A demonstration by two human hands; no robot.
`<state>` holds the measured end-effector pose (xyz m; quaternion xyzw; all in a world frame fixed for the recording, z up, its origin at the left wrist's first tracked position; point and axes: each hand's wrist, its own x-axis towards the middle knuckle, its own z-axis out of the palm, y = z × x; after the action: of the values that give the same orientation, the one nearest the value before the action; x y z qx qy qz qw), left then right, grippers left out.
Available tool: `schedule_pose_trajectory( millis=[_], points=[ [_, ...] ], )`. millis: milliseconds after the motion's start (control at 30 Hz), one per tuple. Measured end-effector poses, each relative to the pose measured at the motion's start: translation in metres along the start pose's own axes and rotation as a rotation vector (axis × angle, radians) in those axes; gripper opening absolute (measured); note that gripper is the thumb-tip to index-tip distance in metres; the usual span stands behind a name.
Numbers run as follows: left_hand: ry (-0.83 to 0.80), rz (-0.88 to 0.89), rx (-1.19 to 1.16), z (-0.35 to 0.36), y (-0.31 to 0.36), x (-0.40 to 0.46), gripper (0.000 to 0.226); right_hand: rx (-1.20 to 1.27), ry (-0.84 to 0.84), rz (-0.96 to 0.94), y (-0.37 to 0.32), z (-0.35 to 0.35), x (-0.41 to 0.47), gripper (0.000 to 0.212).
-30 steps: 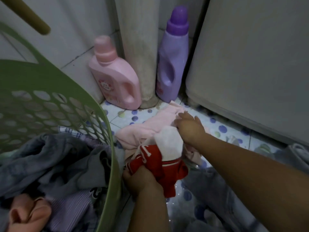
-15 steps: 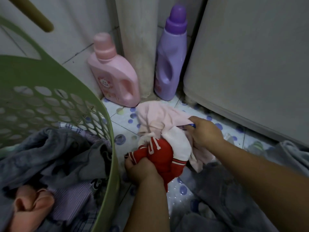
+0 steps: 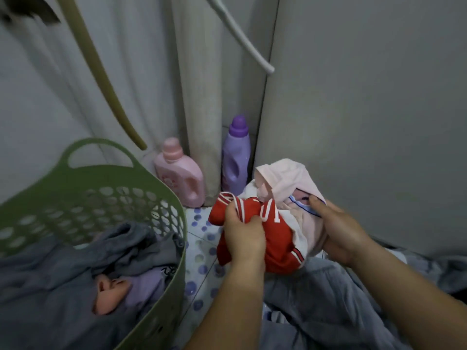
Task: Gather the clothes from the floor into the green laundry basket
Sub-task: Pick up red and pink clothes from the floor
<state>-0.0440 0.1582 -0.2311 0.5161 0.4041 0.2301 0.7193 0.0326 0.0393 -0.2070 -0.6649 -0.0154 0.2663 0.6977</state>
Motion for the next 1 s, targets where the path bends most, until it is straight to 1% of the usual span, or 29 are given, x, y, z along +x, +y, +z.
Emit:
schedule_pose_trajectory(
  millis=[67, 133, 233, 267, 400, 567, 633, 700, 733, 767, 800, 833, 867, 900, 933, 967, 1000],
  points=[
    [-0.056, 0.076, 0.081, -0.009, 0.026, -0.021, 0.062, 0.015, -0.061, -0.059, -0.021, 0.009, -0.028, 0.022],
    [-0.084, 0.152, 0.119, -0.018, 0.052, -0.038, 0.061, 0.034, -0.116, -0.123, -0.041, 0.023, -0.051, 0.023],
    [-0.068, 0.283, 0.122, -0.042, 0.090, -0.064, 0.064, 0.065, -0.202, -0.229, -0.070, 0.051, -0.086, 0.024],
    [-0.053, 0.317, 0.107, -0.048, 0.100, -0.070, 0.064, 0.079, -0.228, -0.271, -0.078, 0.060, -0.095, 0.023],
    [0.049, 0.499, 0.038, -0.088, 0.156, -0.102, 0.054, 0.127, -0.345, -0.447, -0.110, 0.106, -0.138, 0.020],
    [0.188, 0.763, 0.015, -0.141, 0.218, -0.129, 0.055, 0.208, -0.459, -0.628, -0.141, 0.165, -0.172, 0.018],
    [0.242, 0.842, 0.007, -0.163, 0.233, -0.136, 0.054, 0.236, -0.523, -0.668, -0.147, 0.189, -0.186, 0.018],
    [0.301, 0.870, 0.014, -0.187, 0.236, -0.138, 0.052, 0.242, -0.592, -0.658, -0.141, 0.212, -0.189, 0.018],
    [0.331, 0.863, 0.047, -0.197, 0.233, -0.136, 0.052, 0.209, -0.615, -0.651, -0.135, 0.221, -0.187, 0.016],
    [0.356, 0.821, 0.110, -0.210, 0.227, -0.131, 0.053, 0.122, -0.617, -0.647, -0.127, 0.228, -0.184, 0.015],
    [0.366, 0.738, 0.194, -0.222, 0.218, -0.126, 0.056, -0.028, -0.591, -0.637, -0.118, 0.233, -0.177, 0.021],
    [0.353, 0.617, 0.280, -0.235, 0.208, -0.122, 0.061, -0.260, -0.568, -0.626, -0.109, 0.237, -0.170, 0.031],
    [0.317, 0.445, 0.378, -0.250, 0.194, -0.115, 0.068, -0.563, -0.546, -0.587, -0.100, 0.237, -0.162, 0.039],
    [0.277, 0.254, 0.522, -0.260, 0.182, -0.113, 0.076, -0.875, -0.518, -0.518, -0.088, 0.234, -0.154, 0.042],
    [0.251, 0.072, 0.686, -0.270, 0.169, -0.113, 0.084, -1.114, -0.498, -0.447, -0.077, 0.230, -0.148, 0.043],
    [0.235, -0.038, 0.839, -0.279, 0.158, -0.114, 0.093, -1.227, -0.494, -0.375, -0.067, 0.225, -0.145, 0.041],
    [0.236, -0.084, 0.926, -0.283, 0.150, -0.115, 0.101, -1.232, -0.486, -0.311, -0.060, 0.219, -0.143, 0.039]
  ],
)
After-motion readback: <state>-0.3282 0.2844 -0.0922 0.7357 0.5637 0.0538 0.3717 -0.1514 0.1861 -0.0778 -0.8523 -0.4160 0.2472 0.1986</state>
